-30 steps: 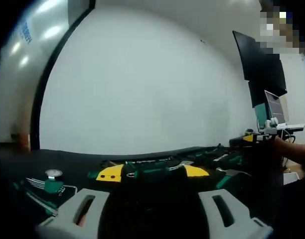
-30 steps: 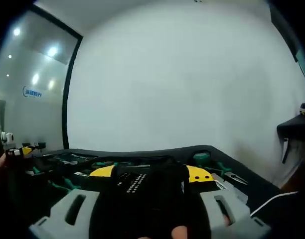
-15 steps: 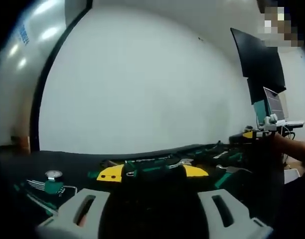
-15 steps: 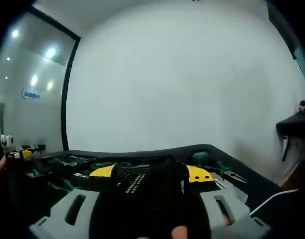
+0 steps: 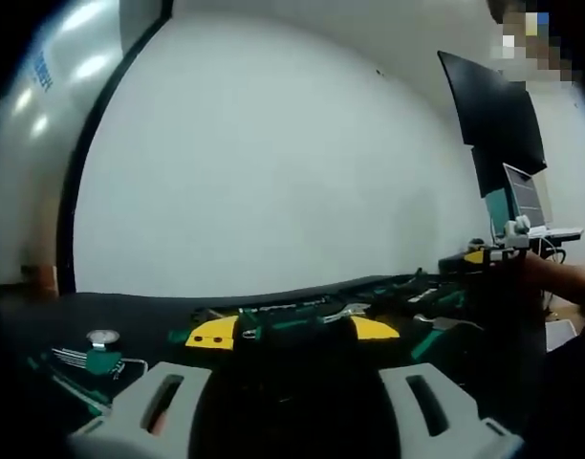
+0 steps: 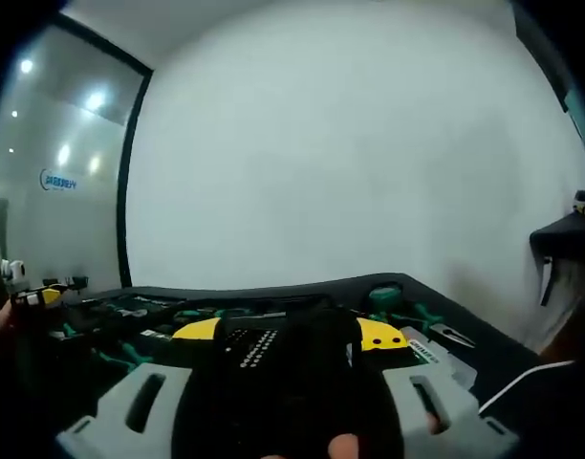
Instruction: Pick up the tools and put them into their designated positions in the toolbox.
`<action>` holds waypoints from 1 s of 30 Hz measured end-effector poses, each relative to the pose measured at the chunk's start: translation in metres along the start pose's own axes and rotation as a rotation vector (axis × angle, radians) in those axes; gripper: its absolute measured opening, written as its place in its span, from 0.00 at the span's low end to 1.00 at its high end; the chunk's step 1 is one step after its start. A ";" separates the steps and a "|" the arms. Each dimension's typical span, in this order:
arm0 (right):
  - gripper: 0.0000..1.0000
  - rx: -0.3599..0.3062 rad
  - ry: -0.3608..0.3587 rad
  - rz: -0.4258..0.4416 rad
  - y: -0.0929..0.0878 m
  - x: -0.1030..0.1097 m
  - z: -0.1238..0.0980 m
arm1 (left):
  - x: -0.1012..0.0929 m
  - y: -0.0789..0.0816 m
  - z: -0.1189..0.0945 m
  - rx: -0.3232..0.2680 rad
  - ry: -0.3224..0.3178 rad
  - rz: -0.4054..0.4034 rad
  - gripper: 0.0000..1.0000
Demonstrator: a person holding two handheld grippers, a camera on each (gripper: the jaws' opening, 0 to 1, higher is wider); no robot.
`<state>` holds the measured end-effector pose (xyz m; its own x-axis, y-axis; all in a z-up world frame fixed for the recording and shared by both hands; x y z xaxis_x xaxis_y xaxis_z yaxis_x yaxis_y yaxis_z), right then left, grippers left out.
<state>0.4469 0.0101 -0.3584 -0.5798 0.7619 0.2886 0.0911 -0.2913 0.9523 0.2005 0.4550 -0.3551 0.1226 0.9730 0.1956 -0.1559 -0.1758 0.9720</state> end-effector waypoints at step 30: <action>0.36 0.091 -0.185 -0.136 0.116 -0.031 -0.004 | 0.002 0.004 -0.002 -0.036 -0.027 0.022 0.44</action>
<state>0.4723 -0.0499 -0.2571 -0.4341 0.8860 0.1628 0.1001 -0.1322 0.9862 0.1986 0.4570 -0.3513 0.1453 0.9645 0.2204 -0.1940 -0.1907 0.9623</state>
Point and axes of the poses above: the point that each gripper's makers call its tool centre point, and the gripper's own axes: z roughly forward along the fingers, x roughly to its left, y roughly out of its top, the point moved 4 cm from there along -z, roughly backward along the fingers, and after that the axes turned 9 degrees about z, right-handed, at the moved point
